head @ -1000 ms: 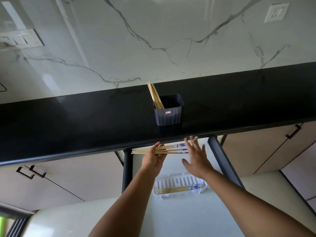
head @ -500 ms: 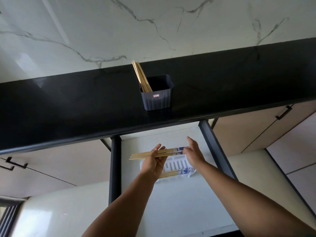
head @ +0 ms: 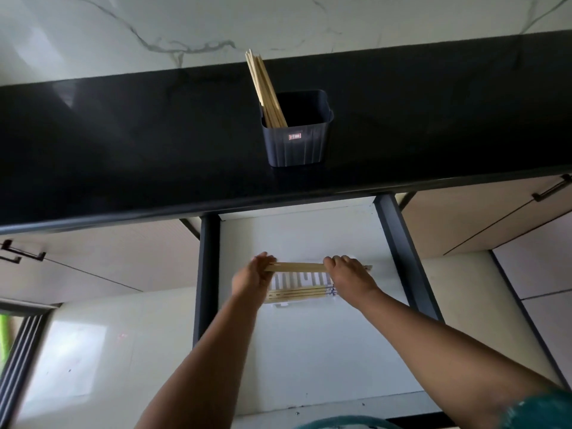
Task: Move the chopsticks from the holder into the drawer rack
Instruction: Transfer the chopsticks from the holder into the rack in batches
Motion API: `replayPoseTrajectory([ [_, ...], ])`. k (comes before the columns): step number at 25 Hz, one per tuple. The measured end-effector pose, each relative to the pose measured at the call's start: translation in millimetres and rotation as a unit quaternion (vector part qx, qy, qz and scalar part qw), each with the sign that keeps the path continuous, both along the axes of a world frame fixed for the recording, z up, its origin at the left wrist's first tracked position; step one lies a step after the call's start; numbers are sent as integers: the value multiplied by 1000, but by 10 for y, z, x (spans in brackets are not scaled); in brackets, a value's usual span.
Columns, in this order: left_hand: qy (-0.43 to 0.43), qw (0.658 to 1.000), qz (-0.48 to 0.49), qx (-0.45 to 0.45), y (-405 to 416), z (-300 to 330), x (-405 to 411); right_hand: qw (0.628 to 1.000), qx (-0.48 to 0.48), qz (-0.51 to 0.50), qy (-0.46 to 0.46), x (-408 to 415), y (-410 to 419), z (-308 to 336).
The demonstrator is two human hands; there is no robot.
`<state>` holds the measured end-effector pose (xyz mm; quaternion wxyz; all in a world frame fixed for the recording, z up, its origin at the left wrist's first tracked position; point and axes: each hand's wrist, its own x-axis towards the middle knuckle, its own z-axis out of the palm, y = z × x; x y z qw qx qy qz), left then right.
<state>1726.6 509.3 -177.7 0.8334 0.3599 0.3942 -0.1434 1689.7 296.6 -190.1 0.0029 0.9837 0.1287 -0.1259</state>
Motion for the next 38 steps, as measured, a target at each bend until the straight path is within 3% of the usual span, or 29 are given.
replayPoseTrajectory([
  [3,14,990,21,135,516,-116,139,1000,-15,9,20,8,12,-113],
  [6,79,924,-147,344,514,-337,6,997,-43,17,54,60,160,-183],
  [8,109,902,-245,337,371,-502,-134,995,-56,-2,80,143,263,-243],
  [10,122,900,-268,320,278,-645,-186,994,-55,-5,99,241,315,-283],
  [14,89,837,-314,439,241,-625,-175,992,-46,25,111,275,292,-335],
  [22,36,823,-325,465,206,-586,-273,980,121,-44,150,221,195,-351],
  [26,46,827,-317,462,191,-593,-274,972,145,-46,177,174,238,-361],
  [31,32,817,-326,475,196,-482,-302,974,149,-68,158,113,259,-243],
  [35,-36,742,-352,570,155,-260,-246,979,149,-91,105,161,263,4],
  [38,-114,740,-319,581,14,4,-139,976,184,-103,60,248,300,246],
])
